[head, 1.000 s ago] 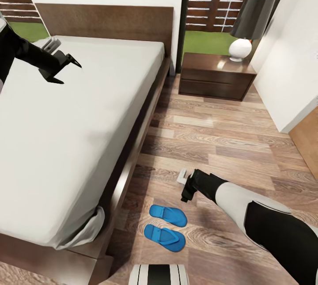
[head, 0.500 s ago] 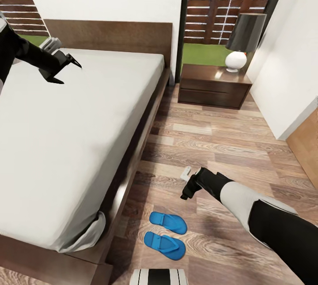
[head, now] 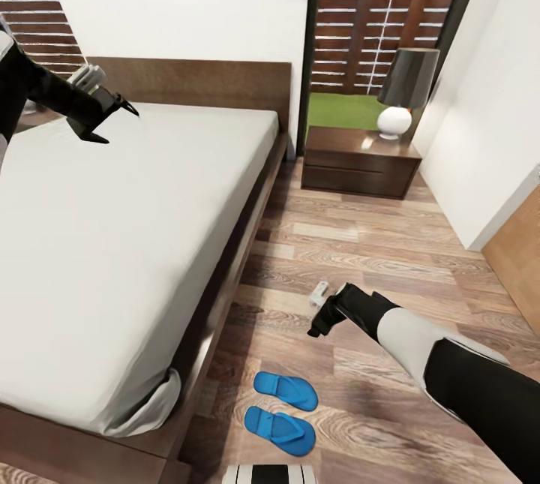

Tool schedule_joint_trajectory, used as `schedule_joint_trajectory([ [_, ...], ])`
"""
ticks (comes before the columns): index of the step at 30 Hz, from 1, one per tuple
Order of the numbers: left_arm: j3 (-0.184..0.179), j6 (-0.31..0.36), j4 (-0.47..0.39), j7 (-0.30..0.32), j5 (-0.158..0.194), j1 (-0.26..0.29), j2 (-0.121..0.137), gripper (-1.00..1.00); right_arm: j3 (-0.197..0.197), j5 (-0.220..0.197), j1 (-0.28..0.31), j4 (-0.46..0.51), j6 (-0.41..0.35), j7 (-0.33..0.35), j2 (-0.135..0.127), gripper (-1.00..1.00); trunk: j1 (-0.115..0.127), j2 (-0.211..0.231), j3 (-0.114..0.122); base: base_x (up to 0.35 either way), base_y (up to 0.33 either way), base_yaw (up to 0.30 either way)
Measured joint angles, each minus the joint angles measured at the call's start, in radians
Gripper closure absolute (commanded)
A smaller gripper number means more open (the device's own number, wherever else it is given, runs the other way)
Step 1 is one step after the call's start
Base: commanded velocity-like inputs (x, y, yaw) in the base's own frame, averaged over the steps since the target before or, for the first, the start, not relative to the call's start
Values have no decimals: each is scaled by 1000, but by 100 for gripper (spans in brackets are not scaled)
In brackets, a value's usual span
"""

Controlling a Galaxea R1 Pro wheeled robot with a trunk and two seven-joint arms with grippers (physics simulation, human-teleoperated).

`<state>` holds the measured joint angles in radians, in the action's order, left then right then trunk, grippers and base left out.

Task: In the bedroom, move the book from the bed onto either nightstand, and place the two sandals side by side next to the bed.

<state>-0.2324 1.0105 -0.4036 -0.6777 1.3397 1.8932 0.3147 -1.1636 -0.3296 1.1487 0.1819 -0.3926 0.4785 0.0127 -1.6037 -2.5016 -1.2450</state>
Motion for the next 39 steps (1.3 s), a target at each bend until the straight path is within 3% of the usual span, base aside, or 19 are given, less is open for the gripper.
schedule_joint_trajectory([
  [6,0,-1,0,0,0,-12,0,-100,76,-1,0,0,-2,0,1,-100,3,1,23,0,0,0],
  [7,0,-1,0,0,-1,-22,0,-100,151,0,0,0,-3,-1,1,-100,3,2,27,0,0,0],
  [12,0,-1,0,0,0,-36,0,-100,220,1,0,0,-3,-1,-5,-100,19,30,43,0,0,0],
  [16,0,-3,0,0,-1,-59,0,-100,247,1,0,-1,-3,1,-17,-100,34,58,56,0,0,0],
  [27,0,-4,1,0,-3,-74,0,-100,262,-1,0,-2,-6,2,-44,-100,76,135,90,-15,0,0],
  [31,0,-6,0,0,-62,-107,-1,-100,299,-1,1,-2,-12,1,-47,-100,91,163,103,-251,0,0],
  [39,0,-28,0,0,-102,-135,-1,-100,320,-1,0,-2,-43,2,-47,-100,122,219,128,-316,0,0],
])
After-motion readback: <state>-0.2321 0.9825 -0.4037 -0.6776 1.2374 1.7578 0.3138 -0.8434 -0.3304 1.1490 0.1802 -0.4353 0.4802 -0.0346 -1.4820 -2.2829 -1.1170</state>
